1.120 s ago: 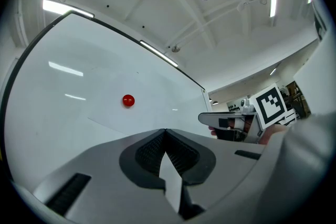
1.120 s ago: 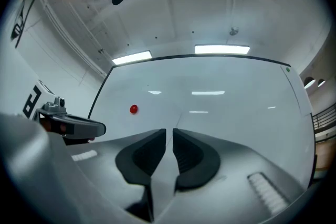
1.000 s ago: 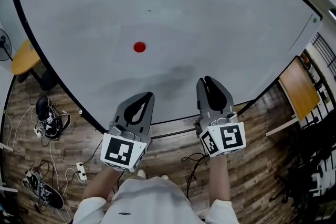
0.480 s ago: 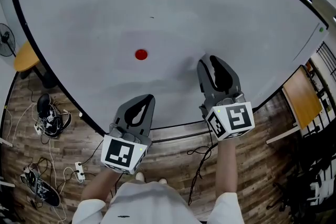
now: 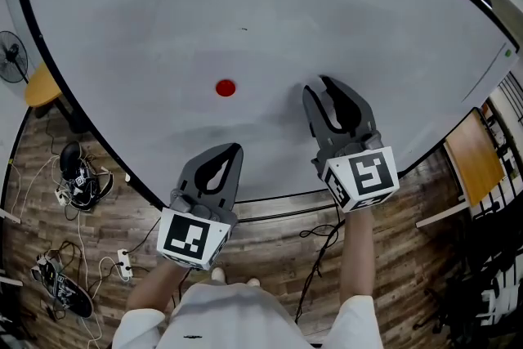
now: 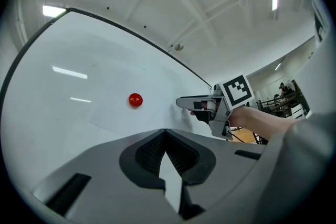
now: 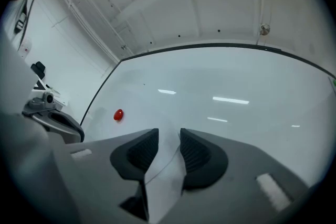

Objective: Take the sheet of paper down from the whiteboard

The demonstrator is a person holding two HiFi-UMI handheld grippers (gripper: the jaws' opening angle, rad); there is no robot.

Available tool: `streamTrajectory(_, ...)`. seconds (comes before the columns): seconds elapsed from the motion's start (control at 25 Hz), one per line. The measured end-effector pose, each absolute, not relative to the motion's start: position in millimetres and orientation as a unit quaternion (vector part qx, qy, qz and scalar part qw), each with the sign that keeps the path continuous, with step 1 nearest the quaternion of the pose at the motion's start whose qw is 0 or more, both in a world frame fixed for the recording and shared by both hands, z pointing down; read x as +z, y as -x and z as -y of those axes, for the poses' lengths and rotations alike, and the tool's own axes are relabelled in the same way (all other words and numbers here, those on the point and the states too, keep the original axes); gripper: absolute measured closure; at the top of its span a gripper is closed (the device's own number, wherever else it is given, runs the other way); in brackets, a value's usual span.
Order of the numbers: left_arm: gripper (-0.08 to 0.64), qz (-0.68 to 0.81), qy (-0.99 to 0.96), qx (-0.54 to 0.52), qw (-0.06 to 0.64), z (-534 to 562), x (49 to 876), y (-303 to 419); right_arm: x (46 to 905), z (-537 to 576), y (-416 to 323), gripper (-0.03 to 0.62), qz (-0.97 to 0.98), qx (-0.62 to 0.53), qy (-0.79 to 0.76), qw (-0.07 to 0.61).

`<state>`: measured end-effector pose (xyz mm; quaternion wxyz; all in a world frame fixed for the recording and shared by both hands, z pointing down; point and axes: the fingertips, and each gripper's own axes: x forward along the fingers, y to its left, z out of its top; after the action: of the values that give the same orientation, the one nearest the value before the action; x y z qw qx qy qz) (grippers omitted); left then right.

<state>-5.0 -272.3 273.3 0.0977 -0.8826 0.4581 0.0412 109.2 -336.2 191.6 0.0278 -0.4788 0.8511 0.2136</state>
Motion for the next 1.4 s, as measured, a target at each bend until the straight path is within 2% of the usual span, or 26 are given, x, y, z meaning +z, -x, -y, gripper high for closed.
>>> streamTrajectory(0.2,0.554,-0.457,0.883,0.043,0.096,274,275,5,200,339,-112,0.479,-0.849,0.200,0.488,0.015)
streamTrajectory(0.28,0.554,-0.455,0.884,0.042,0.094,274,276,4,202,340,-116,0.522,-0.846,0.197,0.494,0.016)
streamTrajectory(0.48,0.554,-0.452,0.886,0.044,0.098,271,272,3,200,334,-115,0.580,-0.843,0.202,0.498,0.015)
streamTrajectory(1.24,0.551,-0.440,0.891,0.038,0.104,261,259,-2,197,317,-111,0.581,-0.842,0.208,0.498,0.015)
streamTrajectory(1.4,0.494,-0.458,0.879,0.037,0.126,263,245,5,196,318,-111,0.581,-0.843,0.205,0.498,0.019)
